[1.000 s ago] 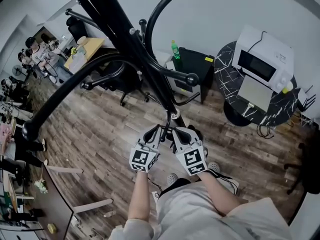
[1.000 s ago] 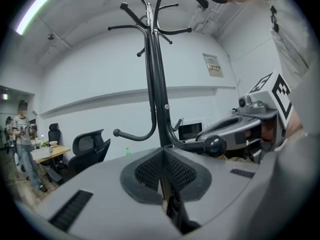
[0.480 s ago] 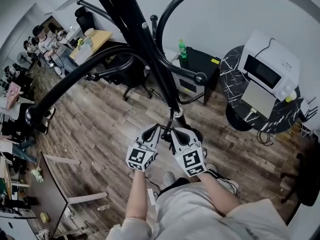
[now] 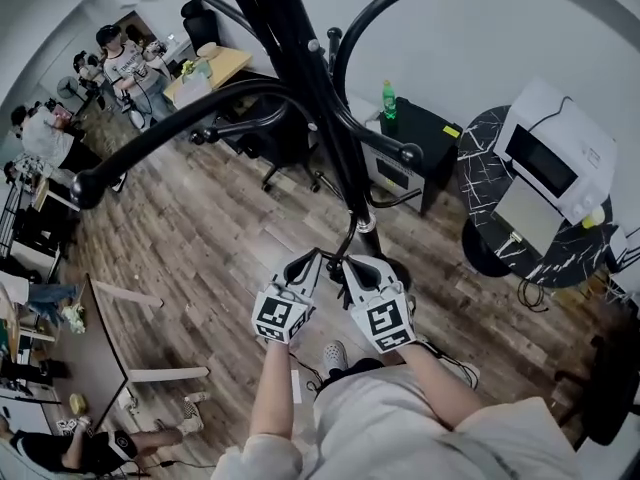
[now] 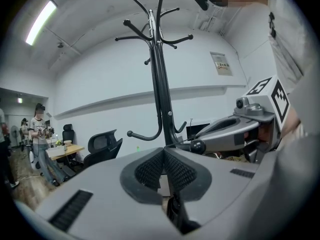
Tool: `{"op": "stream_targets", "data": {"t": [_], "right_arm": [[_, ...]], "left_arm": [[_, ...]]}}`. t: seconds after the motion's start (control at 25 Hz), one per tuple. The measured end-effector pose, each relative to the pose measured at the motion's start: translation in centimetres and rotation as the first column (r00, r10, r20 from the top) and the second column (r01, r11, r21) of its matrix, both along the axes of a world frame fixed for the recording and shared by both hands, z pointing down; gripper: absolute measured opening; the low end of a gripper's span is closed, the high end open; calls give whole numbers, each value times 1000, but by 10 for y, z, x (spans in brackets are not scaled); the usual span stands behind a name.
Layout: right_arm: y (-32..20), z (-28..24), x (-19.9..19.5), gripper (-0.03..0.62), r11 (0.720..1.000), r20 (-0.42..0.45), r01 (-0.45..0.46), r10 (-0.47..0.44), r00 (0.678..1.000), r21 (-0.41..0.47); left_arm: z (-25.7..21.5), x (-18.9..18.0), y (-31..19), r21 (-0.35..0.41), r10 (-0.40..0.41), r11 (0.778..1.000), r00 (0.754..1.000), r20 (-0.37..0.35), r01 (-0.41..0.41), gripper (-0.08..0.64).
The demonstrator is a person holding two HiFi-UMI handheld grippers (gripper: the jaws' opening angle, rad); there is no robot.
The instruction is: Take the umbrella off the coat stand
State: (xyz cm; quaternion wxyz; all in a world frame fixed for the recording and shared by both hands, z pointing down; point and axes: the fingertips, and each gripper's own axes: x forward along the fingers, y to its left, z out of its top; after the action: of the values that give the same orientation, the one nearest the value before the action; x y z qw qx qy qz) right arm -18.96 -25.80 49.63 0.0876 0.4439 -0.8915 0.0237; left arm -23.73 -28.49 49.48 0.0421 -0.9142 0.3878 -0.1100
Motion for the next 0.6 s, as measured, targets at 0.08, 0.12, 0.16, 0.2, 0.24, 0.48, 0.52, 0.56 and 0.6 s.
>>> {"op": "stream_targets", "data": {"t": [0.08, 0.12, 0.16, 0.2, 0.24, 0.48, 0.52, 0.56, 0.6], "right_arm": [[4, -1, 0, 8, 1000, 0, 25, -25, 1000, 6], [6, -1, 0, 8, 999, 2, 37, -37, 999, 9], [8, -1, 0, 8, 999, 3, 48, -48, 999, 12], [10, -1, -1, 8, 998, 4, 59, -59, 998, 15], [12, -2, -2, 8, 997, 5, 70, -70, 998, 18], [25, -8, -7, 8, 990, 11, 138, -139, 990, 32], [27, -8, -7, 8, 988, 13, 149, -149, 989, 31], [29, -7, -6, 8, 987, 15, 159, -159, 987, 27], [32, -6, -5, 8, 986, 18, 166, -167, 986, 22]], "left_arm": [[-2, 0, 5, 9, -20, 1000, 1000, 7, 20, 21], [-4, 0, 9, 15, -30, 999, 999, 12, 30, 21], [-5, 0, 12, 20, -41, 999, 999, 17, 40, 21], [-6, 0, 15, 25, -51, 998, 998, 20, 51, 21], [-7, -1, 18, 28, -63, 998, 998, 20, 62, 21], [-12, -7, 38, 40, -132, 991, 991, 19, 131, 21], [-12, -7, 41, 41, -142, 989, 990, 21, 141, 21], [-12, -6, 44, 42, -152, 988, 988, 21, 151, 21], [-12, -5, 48, 42, -161, 986, 987, 20, 160, 21]]}}
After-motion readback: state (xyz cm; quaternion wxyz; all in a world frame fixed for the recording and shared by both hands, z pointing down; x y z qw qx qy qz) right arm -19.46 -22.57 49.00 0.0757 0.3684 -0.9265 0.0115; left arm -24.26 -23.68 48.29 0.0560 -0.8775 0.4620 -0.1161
